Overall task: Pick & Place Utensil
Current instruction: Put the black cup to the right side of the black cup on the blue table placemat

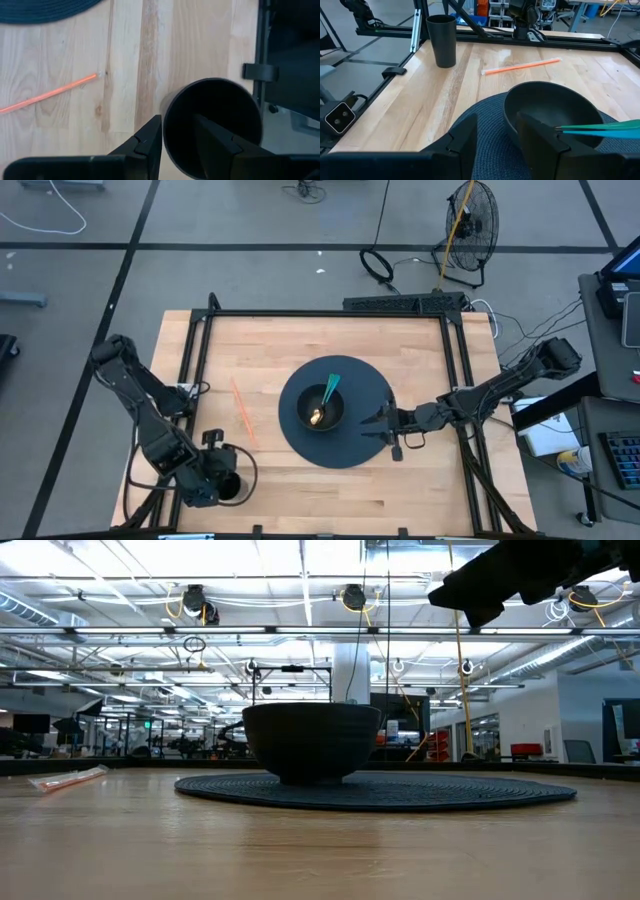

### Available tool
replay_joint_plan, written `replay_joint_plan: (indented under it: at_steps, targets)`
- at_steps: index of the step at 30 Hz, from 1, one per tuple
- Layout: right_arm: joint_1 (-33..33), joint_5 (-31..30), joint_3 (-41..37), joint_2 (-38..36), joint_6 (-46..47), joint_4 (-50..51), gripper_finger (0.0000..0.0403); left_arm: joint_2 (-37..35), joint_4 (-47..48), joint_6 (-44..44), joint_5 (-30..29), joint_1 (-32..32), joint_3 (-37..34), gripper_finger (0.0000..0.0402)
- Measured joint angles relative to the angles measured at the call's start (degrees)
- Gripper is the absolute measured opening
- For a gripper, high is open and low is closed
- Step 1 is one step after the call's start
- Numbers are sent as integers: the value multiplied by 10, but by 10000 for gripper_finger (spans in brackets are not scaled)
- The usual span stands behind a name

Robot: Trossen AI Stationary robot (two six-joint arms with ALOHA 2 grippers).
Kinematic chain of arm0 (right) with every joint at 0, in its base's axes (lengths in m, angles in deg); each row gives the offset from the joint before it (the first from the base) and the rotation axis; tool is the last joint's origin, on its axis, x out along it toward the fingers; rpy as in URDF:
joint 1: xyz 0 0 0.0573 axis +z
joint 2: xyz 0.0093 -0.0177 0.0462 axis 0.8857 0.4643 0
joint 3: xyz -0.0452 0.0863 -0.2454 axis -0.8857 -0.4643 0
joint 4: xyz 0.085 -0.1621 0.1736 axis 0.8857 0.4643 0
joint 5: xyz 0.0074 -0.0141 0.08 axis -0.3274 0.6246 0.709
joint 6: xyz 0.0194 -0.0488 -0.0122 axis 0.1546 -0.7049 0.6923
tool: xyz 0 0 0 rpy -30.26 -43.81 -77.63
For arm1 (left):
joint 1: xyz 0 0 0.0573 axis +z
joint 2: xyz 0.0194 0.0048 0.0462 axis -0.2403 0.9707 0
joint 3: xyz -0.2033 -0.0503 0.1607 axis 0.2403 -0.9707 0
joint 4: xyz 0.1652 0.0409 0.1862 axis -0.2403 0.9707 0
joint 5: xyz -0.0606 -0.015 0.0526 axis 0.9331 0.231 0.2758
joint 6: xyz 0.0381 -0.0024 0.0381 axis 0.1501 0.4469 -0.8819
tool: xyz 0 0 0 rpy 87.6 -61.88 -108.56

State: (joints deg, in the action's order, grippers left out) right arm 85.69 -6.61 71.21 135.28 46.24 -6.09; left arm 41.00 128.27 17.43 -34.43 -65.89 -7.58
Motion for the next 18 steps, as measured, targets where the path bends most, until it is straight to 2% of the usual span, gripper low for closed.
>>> replay_joint_plan:
  at_steps: [8,18]
  targets:
    - [0,0,0,0,0,0,130,19,3,-1,15,0,-9,118]
    - [0,0,0,0,0,-8,130,19,8,-2,7,0,-9,117]
